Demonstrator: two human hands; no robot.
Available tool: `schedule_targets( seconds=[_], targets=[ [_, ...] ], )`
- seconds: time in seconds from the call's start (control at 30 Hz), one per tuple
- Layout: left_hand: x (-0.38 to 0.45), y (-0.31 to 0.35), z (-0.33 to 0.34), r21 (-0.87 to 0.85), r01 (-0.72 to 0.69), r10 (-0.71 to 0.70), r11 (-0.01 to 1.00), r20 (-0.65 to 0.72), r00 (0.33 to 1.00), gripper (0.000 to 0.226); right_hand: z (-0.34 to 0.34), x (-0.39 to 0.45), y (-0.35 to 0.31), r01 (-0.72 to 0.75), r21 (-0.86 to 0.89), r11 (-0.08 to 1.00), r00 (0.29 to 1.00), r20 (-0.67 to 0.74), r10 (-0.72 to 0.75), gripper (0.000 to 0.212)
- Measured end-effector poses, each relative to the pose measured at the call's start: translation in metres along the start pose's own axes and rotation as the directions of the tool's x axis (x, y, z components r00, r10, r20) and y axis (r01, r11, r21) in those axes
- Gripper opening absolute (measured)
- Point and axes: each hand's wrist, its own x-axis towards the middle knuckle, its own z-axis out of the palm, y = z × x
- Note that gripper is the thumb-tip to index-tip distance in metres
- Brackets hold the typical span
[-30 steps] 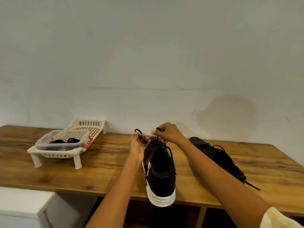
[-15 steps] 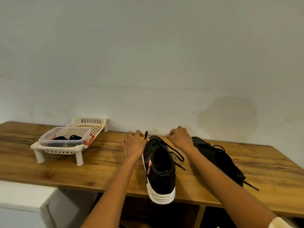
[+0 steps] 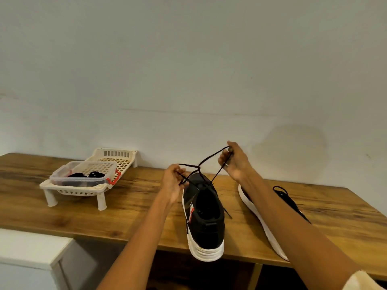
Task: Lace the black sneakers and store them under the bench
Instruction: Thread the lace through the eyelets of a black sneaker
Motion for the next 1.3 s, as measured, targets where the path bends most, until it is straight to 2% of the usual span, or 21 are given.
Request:
schedule_targets(
  seconds=[0.07,0.13,0.27,0.37,0.43,0.47,0.5,0.53,0.6,0.63,0.67,0.7,0.73,0.77,0.8,0.87,0.9,1.0,1.1,1.17,1.3],
  targets=[
    [0.002,0.011,-0.004,-0.244,-0.066,0.037,0.968,-0.119,0.992,0.032,-0.001,0.004,-0.016,0.098,0.14,0.985,0.993,-0.084,-0.087,0.036],
    [0.001,0.016,-0.011,-0.383,-0.157,0.057,0.91,-0.258,0.964,0.029,-0.005,0.008,-0.029,0.205,0.219,0.954,0.967,-0.196,-0.163,0.038],
    [0.001,0.019,-0.034,-0.394,-0.223,0.003,0.891,-0.488,0.873,0.023,-0.019,0.009,-0.038,0.375,0.265,0.888,0.879,-0.406,-0.251,0.031],
    [0.009,0.014,-0.045,-0.155,-0.092,-0.013,0.984,-0.571,0.821,0.009,-0.028,0.009,-0.033,0.348,0.163,0.923,0.851,-0.469,-0.238,0.025],
    [0.011,0.006,-0.045,0.151,0.106,-0.007,0.983,-0.543,0.84,0.01,-0.031,0.01,-0.022,0.18,0.013,0.984,0.9,-0.405,-0.159,0.026],
    [0.01,0.003,-0.044,0.316,0.195,-0.006,0.929,-0.511,0.859,0.015,-0.032,0.009,-0.016,0.077,-0.09,0.993,0.936,-0.338,-0.103,0.027],
    [0.01,0.0,-0.042,0.481,0.244,0.019,0.842,-0.479,0.878,0.032,-0.031,0.009,-0.009,-0.013,-0.22,0.975,0.963,-0.266,-0.047,0.028],
    [0.009,-0.003,-0.041,0.655,0.272,0.05,0.705,-0.429,0.902,0.054,-0.03,0.008,-0.003,-0.077,-0.37,0.926,0.978,-0.207,-0.002,0.029],
    [0.009,-0.009,-0.041,0.924,0.239,0.215,0.298,-0.309,0.926,0.075,-0.028,0.009,0.009,-0.13,-0.673,0.728,0.99,-0.133,0.054,0.029],
    [0.007,-0.01,-0.037,0.97,0.226,0.31,0.087,-0.242,0.919,0.08,-0.027,0.01,0.014,-0.128,-0.806,0.578,0.992,-0.11,0.066,0.027],
    [0.003,-0.009,-0.031,0.975,0.212,0.39,-0.067,-0.17,0.905,0.083,-0.028,0.011,0.017,-0.105,-0.922,0.373,0.994,-0.087,0.065,0.025],
    [0.001,-0.008,-0.024,0.975,0.17,0.449,-0.14,-0.091,0.889,0.082,-0.029,0.013,0.02,-0.069,-0.99,0.126,0.997,-0.065,0.038,0.025],
    [0.002,-0.008,-0.018,0.981,0.094,0.484,-0.168,-0.001,0.875,0.076,-0.029,0.015,0.022,-0.033,-0.993,-0.111,0.999,-0.032,-0.011,0.026],
    [0.005,-0.008,-0.014,0.985,-0.016,0.485,-0.172,0.099,0.869,0.067,-0.029,0.016,0.025,0.01,-0.96,-0.28,0.998,0.029,-0.063,0.023],
    [0.007,-0.009,-0.01,0.974,-0.143,0.46,-0.174,0.209,0.863,0.056,-0.029,0.016,0.026,0.069,-0.937,-0.343,0.989,0.109,-0.098,0.016],
    [0.011,-0.014,-0.005,0.927,-0.359,0.374,-0.11,0.373,0.849,0.039,-0.024,0.017,0.028,0.251,-0.932,-0.261,0.957,0.279,-0.076,0.022],
    [0.012,-0.015,-0.003,0.906,-0.422,0.331,-0.045,0.412,0.849,0.034,-0.02,0.017,0.028,0.351,-0.913,-0.211,0.934,0.357,0.007,0.026],
    [0.013,-0.022,0.0,0.886,-0.454,0.228,0.097,0.424,0.876,0.026,-0.012,0.017,0.032,0.486,-0.846,-0.219,0.866,0.433,0.249,0.026],
    [0.013,-0.026,-0.002,0.877,-0.425,0.208,0.223,0.384,0.9,0.022,-0.013,0.018,0.037,0.504,-0.826,-0.253,0.856,0.439,0.273,0.024],
    [0.013,-0.025,-0.003,0.871,-0.432,0.211,0.234,0.389,0.897,0.021,-0.011,0.019,0.039,0.511,-0.814,-0.277,0.857,0.455,0.243,0.021],
    [0.015,-0.026,-0.003,0.88,-0.444,0.191,0.166,0.414,0.89,0.025,-0.007,0.016,0.043,0.505,-0.794,-0.338,0.863,0.468,0.192,0.018]
  ],
)
